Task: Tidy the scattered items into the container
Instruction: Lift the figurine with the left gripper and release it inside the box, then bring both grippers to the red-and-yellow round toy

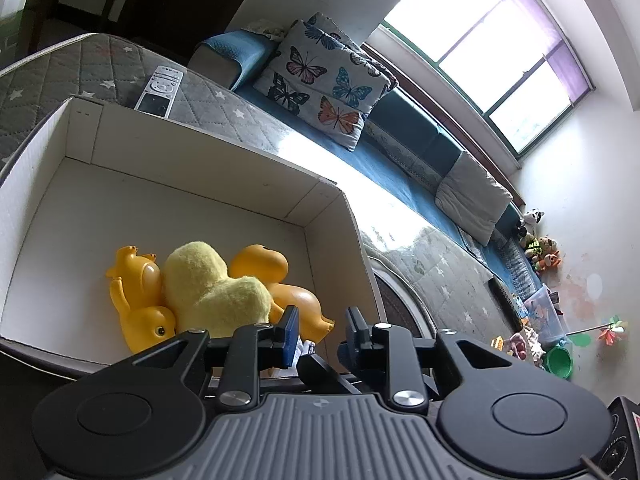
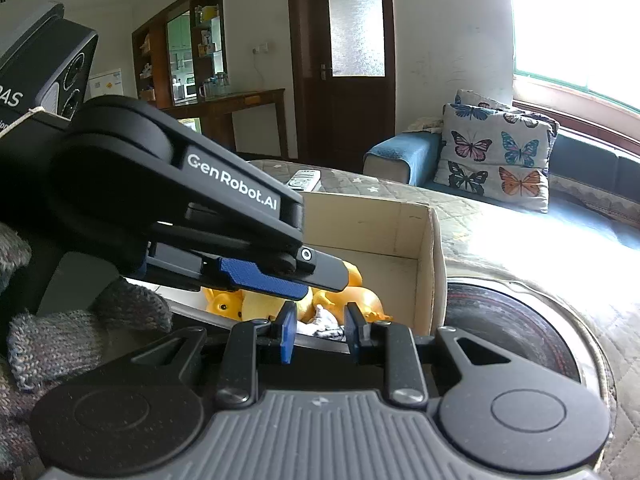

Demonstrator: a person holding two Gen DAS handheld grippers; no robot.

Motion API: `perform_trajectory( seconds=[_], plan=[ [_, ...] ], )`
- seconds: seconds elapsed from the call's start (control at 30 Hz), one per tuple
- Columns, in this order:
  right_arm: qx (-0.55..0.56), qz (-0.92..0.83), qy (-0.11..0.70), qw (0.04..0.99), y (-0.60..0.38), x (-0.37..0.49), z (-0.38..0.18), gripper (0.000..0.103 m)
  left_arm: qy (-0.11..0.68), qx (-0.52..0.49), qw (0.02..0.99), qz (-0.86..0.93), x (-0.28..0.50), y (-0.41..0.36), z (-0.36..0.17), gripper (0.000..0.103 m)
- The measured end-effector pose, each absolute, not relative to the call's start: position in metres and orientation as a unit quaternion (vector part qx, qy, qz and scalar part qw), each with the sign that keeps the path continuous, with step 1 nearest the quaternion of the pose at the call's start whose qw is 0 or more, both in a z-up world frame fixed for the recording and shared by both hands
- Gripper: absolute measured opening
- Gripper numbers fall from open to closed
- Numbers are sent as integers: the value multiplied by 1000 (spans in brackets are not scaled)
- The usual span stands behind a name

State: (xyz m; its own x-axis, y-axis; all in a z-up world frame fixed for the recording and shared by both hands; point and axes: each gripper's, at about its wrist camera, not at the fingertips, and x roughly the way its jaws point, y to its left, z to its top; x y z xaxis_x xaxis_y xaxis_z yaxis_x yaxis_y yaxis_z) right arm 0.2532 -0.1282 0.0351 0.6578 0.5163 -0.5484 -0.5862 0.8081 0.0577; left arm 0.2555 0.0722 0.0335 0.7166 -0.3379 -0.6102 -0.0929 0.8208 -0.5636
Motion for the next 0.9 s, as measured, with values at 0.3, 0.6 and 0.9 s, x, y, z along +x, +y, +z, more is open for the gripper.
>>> perform_trajectory(
  seconds=[0.3, 0.6, 0.9],
  plan=[
    [-59, 297, 275, 912, -140, 243, 41, 27, 363, -286, 884, -71, 243, 70, 40, 28],
    [-61, 288, 270, 917, -157, 226, 47, 34, 360, -273, 888, -83, 223, 57, 47, 28],
    [-61, 279, 276, 918, -172, 207, 43, 45, 364, -258, 890, -93, 204, 43, 48, 28]
  ],
)
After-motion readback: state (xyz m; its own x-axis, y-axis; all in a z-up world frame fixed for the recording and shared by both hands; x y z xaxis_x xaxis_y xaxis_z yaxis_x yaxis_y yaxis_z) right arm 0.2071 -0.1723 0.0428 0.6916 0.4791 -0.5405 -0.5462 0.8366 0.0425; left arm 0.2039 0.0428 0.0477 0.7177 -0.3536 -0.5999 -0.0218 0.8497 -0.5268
